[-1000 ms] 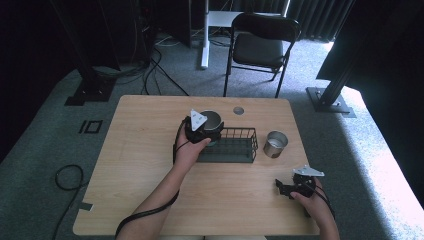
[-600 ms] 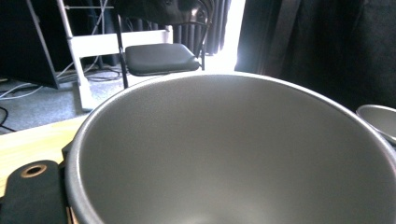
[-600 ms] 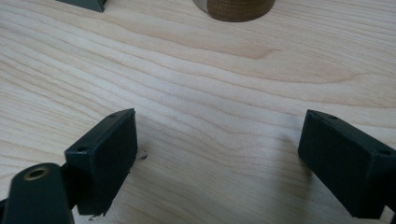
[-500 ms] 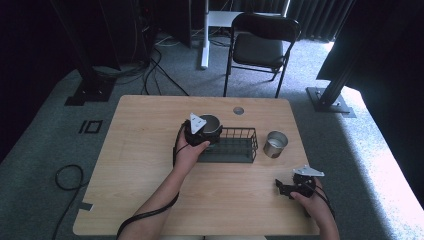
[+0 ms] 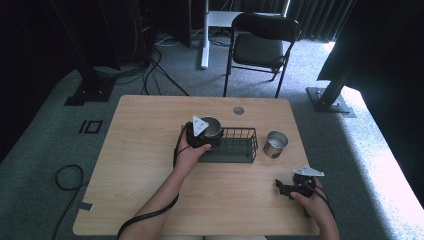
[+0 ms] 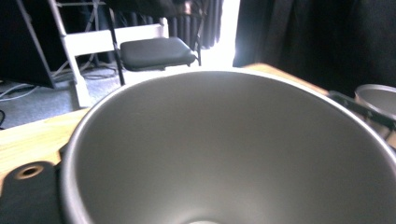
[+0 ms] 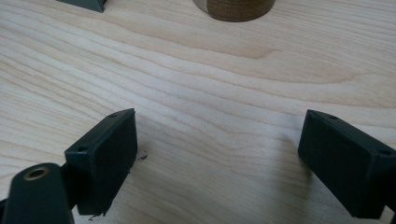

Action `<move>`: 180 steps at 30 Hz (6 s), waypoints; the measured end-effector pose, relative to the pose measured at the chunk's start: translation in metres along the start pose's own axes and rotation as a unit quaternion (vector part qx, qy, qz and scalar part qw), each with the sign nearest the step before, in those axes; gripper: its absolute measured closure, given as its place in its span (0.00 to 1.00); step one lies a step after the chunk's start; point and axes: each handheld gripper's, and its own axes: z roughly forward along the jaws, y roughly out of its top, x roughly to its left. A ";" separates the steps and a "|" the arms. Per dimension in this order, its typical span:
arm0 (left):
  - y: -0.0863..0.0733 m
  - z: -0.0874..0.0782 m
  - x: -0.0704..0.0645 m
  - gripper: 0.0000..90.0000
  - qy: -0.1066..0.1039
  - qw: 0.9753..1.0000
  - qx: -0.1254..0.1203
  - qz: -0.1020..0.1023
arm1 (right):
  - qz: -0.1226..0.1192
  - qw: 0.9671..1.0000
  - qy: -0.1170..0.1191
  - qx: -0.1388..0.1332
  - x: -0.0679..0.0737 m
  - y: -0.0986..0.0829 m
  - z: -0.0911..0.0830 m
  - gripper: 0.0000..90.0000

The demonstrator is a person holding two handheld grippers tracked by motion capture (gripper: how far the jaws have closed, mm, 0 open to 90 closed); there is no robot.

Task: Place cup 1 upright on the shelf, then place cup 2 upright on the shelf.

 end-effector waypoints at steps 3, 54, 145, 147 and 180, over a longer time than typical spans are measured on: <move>0.002 0.000 -0.001 0.02 0.008 1.000 0.016 0.012 | 0.000 1.000 0.000 0.000 0.000 0.000 0.000 0.13; -0.006 -0.081 0.035 0.02 -0.026 0.999 0.043 0.002 | 0.001 1.000 0.000 0.000 0.000 0.000 0.000 0.13; -0.141 -0.210 0.141 0.02 0.121 0.970 0.188 -0.091 | -0.002 1.000 0.000 0.000 0.000 0.000 0.000 0.13; -0.142 -0.211 0.143 0.02 0.135 0.967 0.195 -0.094 | -0.002 1.000 0.000 0.000 0.000 0.000 0.000 0.13; -0.146 -0.214 0.147 0.02 0.174 0.949 0.242 -0.105 | -0.002 1.000 0.001 0.001 -0.001 0.000 0.000 0.12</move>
